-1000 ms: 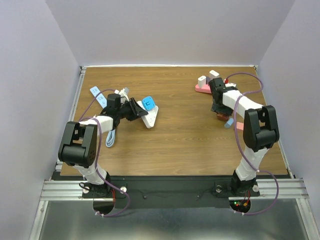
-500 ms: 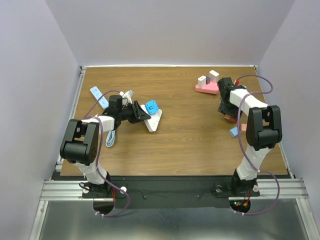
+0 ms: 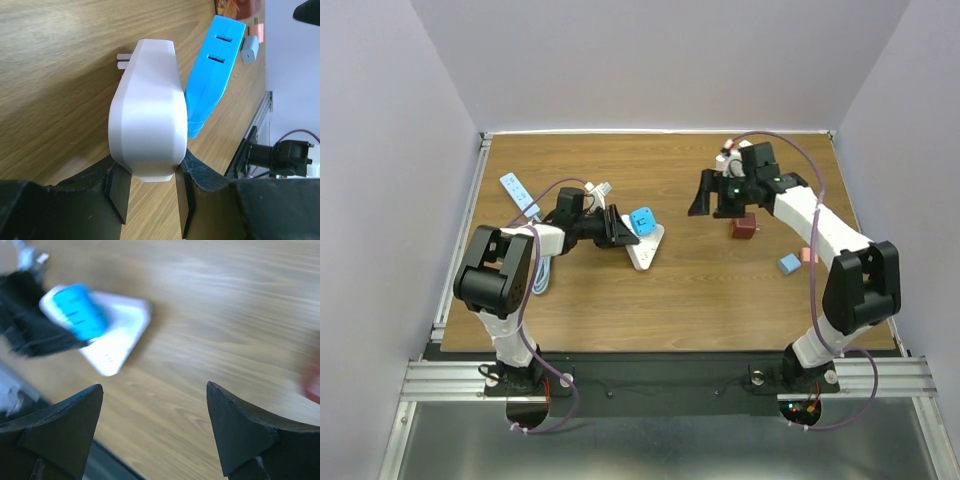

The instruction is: Pull the plug off the socket

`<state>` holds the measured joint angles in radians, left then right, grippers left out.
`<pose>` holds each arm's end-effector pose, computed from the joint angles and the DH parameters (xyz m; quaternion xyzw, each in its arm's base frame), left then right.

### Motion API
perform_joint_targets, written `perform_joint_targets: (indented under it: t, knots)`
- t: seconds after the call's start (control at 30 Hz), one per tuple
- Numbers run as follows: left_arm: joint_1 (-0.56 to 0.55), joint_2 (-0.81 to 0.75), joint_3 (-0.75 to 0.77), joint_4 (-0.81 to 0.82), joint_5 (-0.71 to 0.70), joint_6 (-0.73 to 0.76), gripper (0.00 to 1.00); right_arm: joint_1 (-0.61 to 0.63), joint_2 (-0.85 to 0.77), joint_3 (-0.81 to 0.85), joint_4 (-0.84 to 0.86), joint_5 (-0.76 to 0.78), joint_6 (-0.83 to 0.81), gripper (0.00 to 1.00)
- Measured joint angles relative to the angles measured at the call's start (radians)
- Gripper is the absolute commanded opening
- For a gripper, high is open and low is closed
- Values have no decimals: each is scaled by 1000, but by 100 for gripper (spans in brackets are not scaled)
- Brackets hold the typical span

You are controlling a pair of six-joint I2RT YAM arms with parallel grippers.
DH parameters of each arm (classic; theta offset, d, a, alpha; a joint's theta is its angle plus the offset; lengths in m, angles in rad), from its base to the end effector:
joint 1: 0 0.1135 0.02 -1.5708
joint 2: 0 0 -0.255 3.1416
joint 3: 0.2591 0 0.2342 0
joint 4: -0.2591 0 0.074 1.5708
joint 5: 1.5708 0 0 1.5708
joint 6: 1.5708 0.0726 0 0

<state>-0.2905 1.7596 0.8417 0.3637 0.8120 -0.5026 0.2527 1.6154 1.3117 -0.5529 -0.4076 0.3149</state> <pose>0.3283 -0.1531 0.1554 0.1062 0.8184 -0.4909 0.2792 0.3389 0.1172 0.2515 -0.0422 0.9193 0.2779 0.2755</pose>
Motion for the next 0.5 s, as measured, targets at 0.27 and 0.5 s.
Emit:
perform_joint_targets:
  t: [0.27,0.5]
  knots:
    - [-19,34,26,-8,58,13,0,124,99,18,71,-205,-59,89]
    - [-61,44,32,-18,95,19,0,157,186,68,101,-233,-79,89]
